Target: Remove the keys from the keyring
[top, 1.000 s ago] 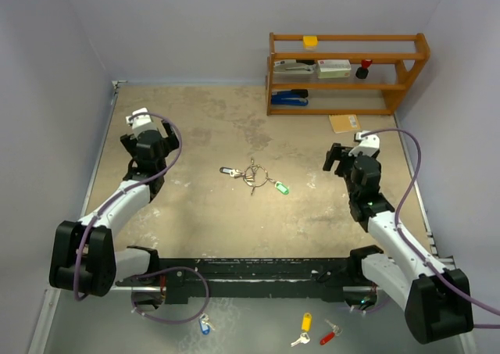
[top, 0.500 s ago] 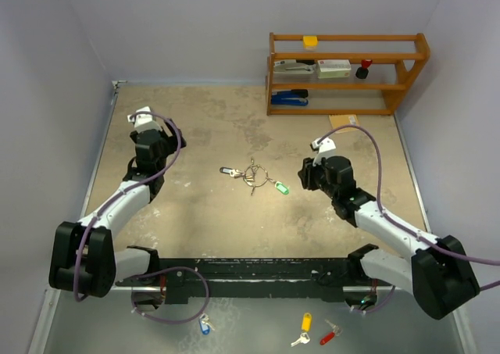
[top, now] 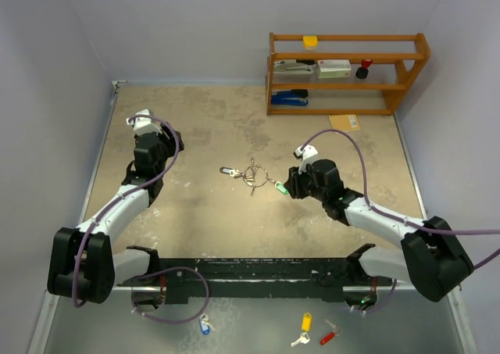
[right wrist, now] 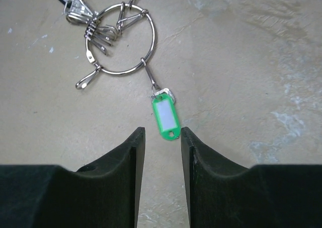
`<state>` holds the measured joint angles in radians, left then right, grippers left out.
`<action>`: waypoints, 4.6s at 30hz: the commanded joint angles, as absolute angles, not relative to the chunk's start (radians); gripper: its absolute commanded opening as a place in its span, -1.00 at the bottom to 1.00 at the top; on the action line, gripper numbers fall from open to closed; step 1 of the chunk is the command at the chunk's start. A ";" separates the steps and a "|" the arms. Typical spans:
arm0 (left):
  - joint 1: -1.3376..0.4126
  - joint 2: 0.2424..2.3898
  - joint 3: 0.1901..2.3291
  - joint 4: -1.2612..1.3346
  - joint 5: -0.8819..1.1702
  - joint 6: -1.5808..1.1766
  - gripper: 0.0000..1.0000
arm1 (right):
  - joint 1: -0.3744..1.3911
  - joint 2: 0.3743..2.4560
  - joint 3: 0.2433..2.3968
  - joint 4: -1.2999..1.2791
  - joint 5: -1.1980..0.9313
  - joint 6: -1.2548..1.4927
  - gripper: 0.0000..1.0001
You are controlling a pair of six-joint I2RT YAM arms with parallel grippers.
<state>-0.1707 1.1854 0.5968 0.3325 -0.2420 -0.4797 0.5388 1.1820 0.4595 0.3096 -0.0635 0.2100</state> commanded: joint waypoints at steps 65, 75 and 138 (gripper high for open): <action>-0.172 1.189 0.617 0.365 -0.230 -0.461 -0.04 | 0.662 1.562 0.692 0.378 0.177 0.142 -1.00; -0.172 1.180 0.639 0.381 -0.201 -0.461 -0.26 | 0.691 1.454 0.831 0.341 0.244 -0.006 -1.00; -0.365 1.662 0.859 1.700 0.927 -1.135 -0.17 | 0.797 1.071 1.100 0.171 0.018 -0.232 -1.00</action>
